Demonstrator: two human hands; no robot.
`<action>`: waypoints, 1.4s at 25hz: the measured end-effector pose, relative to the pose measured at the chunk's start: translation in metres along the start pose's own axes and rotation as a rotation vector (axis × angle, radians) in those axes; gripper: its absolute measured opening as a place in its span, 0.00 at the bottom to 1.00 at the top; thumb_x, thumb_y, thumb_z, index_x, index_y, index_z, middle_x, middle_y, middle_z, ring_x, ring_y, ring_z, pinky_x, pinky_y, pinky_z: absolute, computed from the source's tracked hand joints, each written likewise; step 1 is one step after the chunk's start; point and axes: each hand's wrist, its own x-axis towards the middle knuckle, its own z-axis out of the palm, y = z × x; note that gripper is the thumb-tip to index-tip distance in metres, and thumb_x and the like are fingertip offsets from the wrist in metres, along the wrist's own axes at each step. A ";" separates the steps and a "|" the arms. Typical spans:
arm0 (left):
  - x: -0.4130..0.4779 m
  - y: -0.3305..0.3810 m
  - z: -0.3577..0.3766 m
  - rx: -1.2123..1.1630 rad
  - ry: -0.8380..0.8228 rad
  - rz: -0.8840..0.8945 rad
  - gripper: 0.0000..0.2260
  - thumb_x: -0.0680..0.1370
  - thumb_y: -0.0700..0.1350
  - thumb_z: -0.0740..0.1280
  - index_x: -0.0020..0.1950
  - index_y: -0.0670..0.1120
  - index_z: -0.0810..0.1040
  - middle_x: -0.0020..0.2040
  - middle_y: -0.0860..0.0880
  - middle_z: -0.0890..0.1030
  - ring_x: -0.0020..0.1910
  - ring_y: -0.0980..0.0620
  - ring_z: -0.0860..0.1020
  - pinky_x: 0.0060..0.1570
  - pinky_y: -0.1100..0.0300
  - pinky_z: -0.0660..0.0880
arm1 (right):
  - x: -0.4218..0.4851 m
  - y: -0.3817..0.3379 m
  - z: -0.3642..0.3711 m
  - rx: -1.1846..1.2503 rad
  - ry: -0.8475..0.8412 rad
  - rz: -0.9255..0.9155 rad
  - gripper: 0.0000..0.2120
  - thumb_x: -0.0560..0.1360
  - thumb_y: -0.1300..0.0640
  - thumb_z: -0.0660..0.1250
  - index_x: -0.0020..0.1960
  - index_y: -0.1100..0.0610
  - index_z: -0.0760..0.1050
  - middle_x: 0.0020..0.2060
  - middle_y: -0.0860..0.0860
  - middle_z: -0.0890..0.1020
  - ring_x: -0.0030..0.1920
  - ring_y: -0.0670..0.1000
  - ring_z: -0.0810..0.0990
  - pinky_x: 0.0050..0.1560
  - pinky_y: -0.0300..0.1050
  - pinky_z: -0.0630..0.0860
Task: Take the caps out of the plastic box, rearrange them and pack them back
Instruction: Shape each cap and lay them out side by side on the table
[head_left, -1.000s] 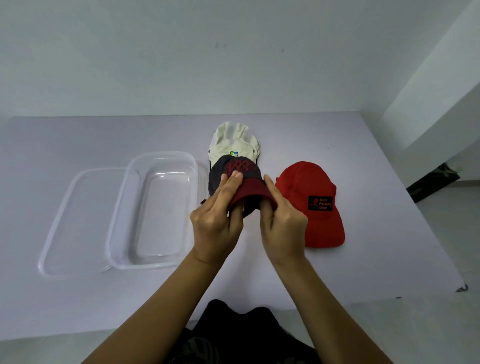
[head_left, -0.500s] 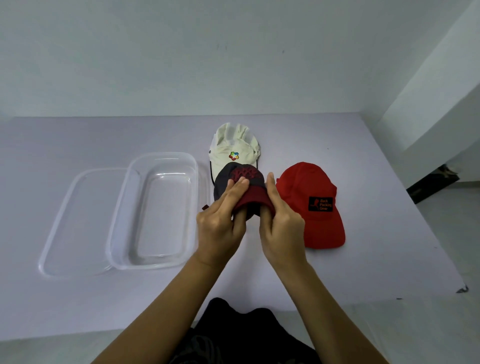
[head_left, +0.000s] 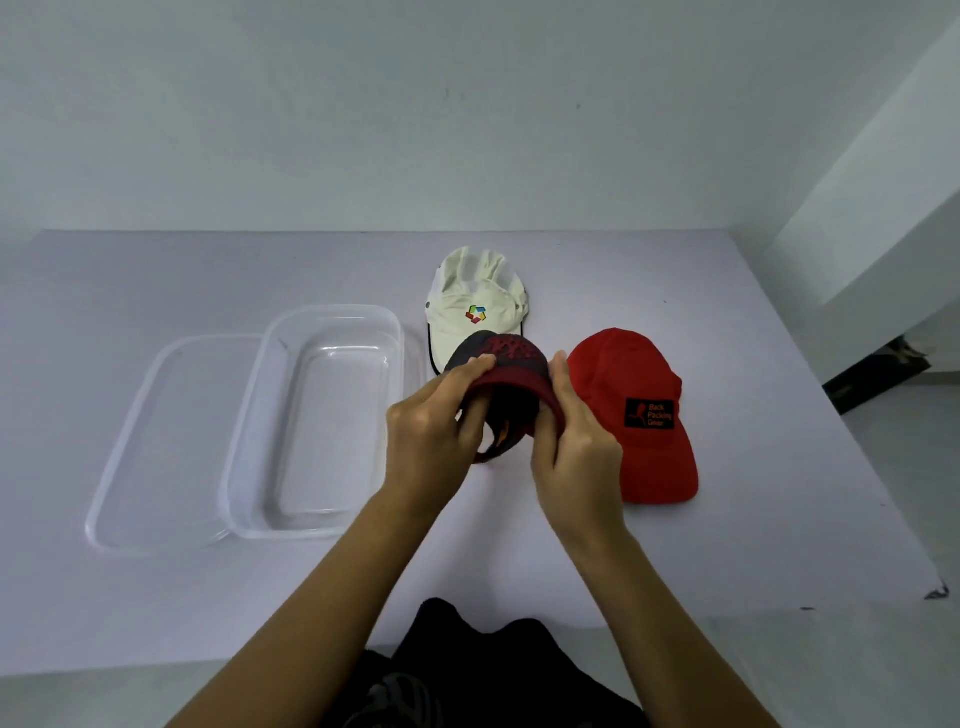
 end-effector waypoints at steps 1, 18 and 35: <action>0.006 -0.004 -0.003 0.018 -0.043 0.045 0.12 0.73 0.36 0.66 0.55 0.36 0.82 0.48 0.41 0.85 0.45 0.51 0.82 0.45 0.66 0.77 | 0.003 0.006 -0.004 -0.026 -0.008 -0.021 0.24 0.76 0.56 0.55 0.69 0.67 0.66 0.51 0.62 0.83 0.43 0.58 0.84 0.51 0.37 0.73; 0.022 -0.012 -0.041 -0.612 -0.567 -0.429 0.35 0.65 0.39 0.62 0.72 0.57 0.62 0.73 0.57 0.64 0.71 0.65 0.63 0.64 0.73 0.65 | 0.013 0.035 -0.024 -0.102 0.055 -0.262 0.20 0.75 0.66 0.58 0.66 0.68 0.68 0.64 0.61 0.75 0.63 0.55 0.75 0.65 0.35 0.69; 0.038 -0.055 0.015 -0.896 -0.540 -1.137 0.16 0.80 0.46 0.60 0.39 0.46 0.84 0.38 0.48 0.86 0.37 0.54 0.83 0.40 0.63 0.80 | -0.009 0.084 -0.039 0.507 -0.596 0.343 0.38 0.72 0.72 0.58 0.71 0.39 0.55 0.74 0.40 0.59 0.74 0.40 0.58 0.70 0.36 0.63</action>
